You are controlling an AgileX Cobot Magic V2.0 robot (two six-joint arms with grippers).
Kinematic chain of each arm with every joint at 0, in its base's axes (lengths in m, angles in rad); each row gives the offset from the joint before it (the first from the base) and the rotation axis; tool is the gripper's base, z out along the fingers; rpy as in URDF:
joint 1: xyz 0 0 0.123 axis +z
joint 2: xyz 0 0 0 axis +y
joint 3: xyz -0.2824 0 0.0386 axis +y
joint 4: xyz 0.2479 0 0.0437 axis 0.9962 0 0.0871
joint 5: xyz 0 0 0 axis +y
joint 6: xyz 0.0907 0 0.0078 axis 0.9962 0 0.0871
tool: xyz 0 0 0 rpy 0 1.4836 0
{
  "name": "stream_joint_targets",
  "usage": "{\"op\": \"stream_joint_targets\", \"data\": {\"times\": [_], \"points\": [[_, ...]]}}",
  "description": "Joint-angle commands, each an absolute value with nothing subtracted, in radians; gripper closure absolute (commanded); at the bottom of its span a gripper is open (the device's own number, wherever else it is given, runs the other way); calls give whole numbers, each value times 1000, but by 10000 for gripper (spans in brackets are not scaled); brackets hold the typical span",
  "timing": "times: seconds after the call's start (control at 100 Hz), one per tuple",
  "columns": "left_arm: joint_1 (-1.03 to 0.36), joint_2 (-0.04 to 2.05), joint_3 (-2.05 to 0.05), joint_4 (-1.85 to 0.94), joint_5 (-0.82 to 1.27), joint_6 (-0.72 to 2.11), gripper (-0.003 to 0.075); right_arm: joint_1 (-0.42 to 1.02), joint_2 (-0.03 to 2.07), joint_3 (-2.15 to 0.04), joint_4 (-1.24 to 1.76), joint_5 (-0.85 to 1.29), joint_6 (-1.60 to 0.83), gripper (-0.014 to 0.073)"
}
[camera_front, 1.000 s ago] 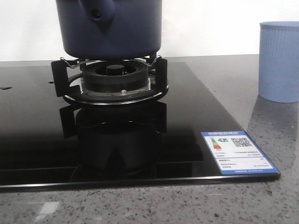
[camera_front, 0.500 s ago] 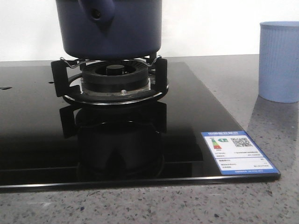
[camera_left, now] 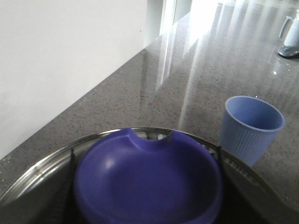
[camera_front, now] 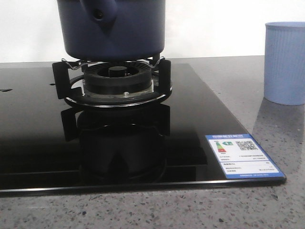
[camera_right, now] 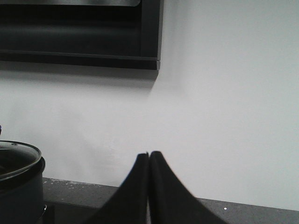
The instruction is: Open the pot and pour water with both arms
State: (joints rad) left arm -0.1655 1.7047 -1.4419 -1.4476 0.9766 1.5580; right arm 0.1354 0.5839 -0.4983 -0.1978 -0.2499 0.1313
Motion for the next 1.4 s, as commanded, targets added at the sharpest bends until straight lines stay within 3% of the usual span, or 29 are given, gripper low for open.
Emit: {"op": "stream_joint_targets", "data": {"times": [0.0,0.16,0.39,0.58,0.79,1.01,1.39], "points": [[-171,1657,-1475,-1581,975,1561,173,135,582,-532,-190,-311,133,650],[-171,1657,-1475,-1583,992,1561,181,135,582,-532,-190,-309,133,650],[-158,1585,-1506,-1602,1036,1547,286,135,582,-532,-190,-300,133,650],[-83,1384,-1514,-1523,939,1436,472,135,582,-532,-220,-267,133,651],[-11,1155,-1504,-1117,908,1186,736,152,564,-509,-357,-253,133,652],[-72,866,-1258,-712,835,960,740,247,486,-429,-357,-221,135,652],[-101,311,-544,-764,452,922,739,326,313,-282,-357,-202,142,652]]}}
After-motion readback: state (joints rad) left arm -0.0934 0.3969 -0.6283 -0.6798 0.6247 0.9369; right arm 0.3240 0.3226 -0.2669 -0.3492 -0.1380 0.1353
